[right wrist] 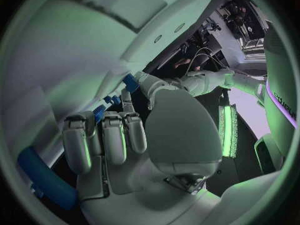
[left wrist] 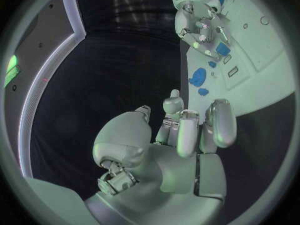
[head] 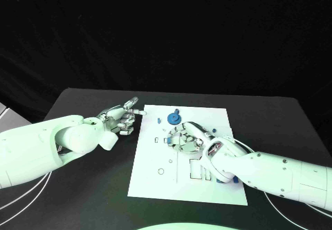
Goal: Assemble the parts on the task board
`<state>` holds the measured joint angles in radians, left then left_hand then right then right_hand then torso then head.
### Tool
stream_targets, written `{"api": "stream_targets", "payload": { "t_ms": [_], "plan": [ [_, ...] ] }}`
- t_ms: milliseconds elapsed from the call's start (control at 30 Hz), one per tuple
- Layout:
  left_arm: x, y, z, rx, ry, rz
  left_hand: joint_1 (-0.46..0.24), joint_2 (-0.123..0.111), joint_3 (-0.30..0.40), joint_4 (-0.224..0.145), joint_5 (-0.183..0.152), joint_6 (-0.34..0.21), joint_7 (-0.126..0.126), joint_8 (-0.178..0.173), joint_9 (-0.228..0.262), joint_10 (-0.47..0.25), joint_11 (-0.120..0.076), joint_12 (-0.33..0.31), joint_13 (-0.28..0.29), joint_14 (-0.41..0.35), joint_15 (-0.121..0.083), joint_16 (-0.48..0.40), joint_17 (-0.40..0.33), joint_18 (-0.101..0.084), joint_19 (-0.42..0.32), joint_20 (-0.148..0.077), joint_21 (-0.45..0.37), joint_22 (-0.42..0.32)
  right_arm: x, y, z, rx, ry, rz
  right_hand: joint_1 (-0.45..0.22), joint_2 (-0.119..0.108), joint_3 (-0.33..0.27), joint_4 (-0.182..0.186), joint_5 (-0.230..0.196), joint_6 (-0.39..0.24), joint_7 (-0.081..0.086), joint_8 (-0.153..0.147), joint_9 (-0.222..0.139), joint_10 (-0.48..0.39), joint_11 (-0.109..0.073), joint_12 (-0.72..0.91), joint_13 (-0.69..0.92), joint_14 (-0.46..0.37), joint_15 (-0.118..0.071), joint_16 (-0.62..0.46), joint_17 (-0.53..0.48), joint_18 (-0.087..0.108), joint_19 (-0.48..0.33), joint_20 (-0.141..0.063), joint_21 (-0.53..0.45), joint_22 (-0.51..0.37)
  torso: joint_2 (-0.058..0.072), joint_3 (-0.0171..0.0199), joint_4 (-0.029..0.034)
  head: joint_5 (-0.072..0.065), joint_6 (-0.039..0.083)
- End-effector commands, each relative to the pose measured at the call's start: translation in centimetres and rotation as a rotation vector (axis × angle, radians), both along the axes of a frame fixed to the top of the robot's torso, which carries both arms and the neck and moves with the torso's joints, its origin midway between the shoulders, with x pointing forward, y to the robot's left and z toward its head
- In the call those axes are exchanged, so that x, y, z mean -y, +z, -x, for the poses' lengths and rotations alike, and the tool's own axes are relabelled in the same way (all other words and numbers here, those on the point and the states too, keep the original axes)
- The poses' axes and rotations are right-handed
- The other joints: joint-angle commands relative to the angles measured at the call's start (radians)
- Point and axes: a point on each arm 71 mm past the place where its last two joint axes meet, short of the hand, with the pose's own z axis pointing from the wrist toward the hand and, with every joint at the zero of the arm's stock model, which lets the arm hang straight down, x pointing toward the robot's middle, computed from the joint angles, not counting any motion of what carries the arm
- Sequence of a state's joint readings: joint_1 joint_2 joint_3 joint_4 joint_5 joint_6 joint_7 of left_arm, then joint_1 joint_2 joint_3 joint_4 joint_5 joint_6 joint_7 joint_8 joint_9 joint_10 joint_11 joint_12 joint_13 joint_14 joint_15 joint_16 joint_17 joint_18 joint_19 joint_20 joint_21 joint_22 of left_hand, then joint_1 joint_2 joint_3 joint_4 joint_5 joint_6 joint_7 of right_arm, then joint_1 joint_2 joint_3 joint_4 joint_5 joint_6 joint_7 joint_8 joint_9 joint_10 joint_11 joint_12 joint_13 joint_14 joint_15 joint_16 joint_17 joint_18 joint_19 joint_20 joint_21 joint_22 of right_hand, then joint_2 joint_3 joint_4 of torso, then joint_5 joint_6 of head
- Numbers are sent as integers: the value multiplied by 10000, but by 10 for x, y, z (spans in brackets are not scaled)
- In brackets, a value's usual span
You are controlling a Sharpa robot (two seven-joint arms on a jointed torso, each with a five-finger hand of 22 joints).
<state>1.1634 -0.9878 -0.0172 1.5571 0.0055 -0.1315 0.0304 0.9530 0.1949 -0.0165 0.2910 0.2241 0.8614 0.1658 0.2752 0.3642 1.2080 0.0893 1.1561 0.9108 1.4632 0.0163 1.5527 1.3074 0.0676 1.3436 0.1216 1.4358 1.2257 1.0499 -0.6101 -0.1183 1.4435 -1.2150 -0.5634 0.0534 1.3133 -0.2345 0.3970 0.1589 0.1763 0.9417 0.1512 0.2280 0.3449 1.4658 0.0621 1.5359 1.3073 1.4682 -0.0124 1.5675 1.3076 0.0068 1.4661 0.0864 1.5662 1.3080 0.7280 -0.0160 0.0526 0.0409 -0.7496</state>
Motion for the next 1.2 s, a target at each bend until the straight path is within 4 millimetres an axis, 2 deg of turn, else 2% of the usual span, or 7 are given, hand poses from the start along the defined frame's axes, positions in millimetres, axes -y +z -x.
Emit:
{"api": "stream_targets", "payload": {
  "t_ms": [33, 300, 400, 567, 733, 933, 1200],
  "plan": [
    [2, 2, 0, 91, -214, 104, 137, -8, -55, 8, -5, -47, 40, -60, -15, -66, -10, -21, 11, 860, 63, -40, 2065, 83, -76, 17, -26, 8, 4, -14, 4, -541, 21, 349, -15, -55, -95, 17, -51, -100, -1, -66, -18, 617, 77, -47, 2288, 1026, 85, 33, 2632, -68, 1047, 96, 46, 2628, -5, 4, 1, -1, -10],
    [2, 1, 0, 65, -245, 99, 137, -8, -55, 8, -5, -47, 40, -60, -15, -66, -10, -21, 11, 860, 63, -40, 2065, 83, -76, 17, -26, 8, 3, -13, 5, -441, 41, 259, 51, -110, -969, 204, 137, -464, 126, -238, -115, 424, 201, -205, 2143, 1026, 200, 33, 2632, -68, 1047, 209, 46, 2628, -5, 4, 1, -5, -6],
    [2, 1, 0, 71, -259, 83, 137, -8, -55, 8, -5, -47, 40, -60, -15, -66, -10, -21, 11, 860, 63, -40, 2065, 83, -76, 17, -26, 8, 3, -11, 5, -271, -1, 60, 730, 443, -3015, 839, -170, -877, 277, -474, -257, 312, 349, -270, 2056, 1026, 347, 33, 2632, -68, 1047, 348, 46, 2628, 0, 2, -1, -7, 1],
    [3, 1, 0, 187, -328, -62, 344, -120, -75, -15, -17, -54, 49, -90, -29, -75, 0, 0, 13, 871, 73, -29, 2092, 80, -67, 32, -19, 25, 5, -3, 6, 173, -221, -876, 1215, 471, -4281, 1357, -244, -1332, 439, -814, -412, 217, 486, -326, 1975, 1026, 449, 33, 2632, -68, 1047, 434, 46, 2628, -21, 3, -15, -26, 24],
    [6, 2, -1, 561, -570, -465, 1426, -658, -15, -221, -21, -57, -102, -140, -52, -36, -126, 85, 80, 860, -22, -40, 2070, 91, -94, -22, -32, -4, 9, 10, 4, 80, -671, -2111, 905, 692, -4456, 1377, -43, -1479, 520, -986, -472, 136, 565, -378, 1908, 1026, 520, 33, 2632, -68, 1047, 506, 46, 2628, -43, -10, -16, -73, 76],
    [12, 2, -2, 772, -893, -914, 1796, -1117, -226, -46, -71, 44, -88, 38, 19, -100, -123, 51, 5, 838, -33, -64, 2015, 106, -153, -54, -74, -87, 13, 27, -1, -602, -946, -3226, 230, 875, -4721, 1376, -4, -1339, 513, -990, -467, 114, 568, -377, 1885, 1026, 531, 33, 2632, -68, 1047, 535, 46, 2628, -124, -13, -26, -94, 118],
    [17, 0, -4, 722, -1135, -1239, 1817, -1192, -336, -5, -81, 169, -79, 226, 92, -129, -114, 35, -37, 833, -26, -70, 2005, 109, -163, -51, -83, -105, 17, 49, -6, -1888, -986, -4448, -194, 1151, -4678, 1361, 124, -1127, 456, -891, -430, 147, 521, -336, 1906, 1026, 493, 33, 2632, -68, 1047, 510, 46, 2628, -268, -13, -61, -91, 125]
  ]
}}
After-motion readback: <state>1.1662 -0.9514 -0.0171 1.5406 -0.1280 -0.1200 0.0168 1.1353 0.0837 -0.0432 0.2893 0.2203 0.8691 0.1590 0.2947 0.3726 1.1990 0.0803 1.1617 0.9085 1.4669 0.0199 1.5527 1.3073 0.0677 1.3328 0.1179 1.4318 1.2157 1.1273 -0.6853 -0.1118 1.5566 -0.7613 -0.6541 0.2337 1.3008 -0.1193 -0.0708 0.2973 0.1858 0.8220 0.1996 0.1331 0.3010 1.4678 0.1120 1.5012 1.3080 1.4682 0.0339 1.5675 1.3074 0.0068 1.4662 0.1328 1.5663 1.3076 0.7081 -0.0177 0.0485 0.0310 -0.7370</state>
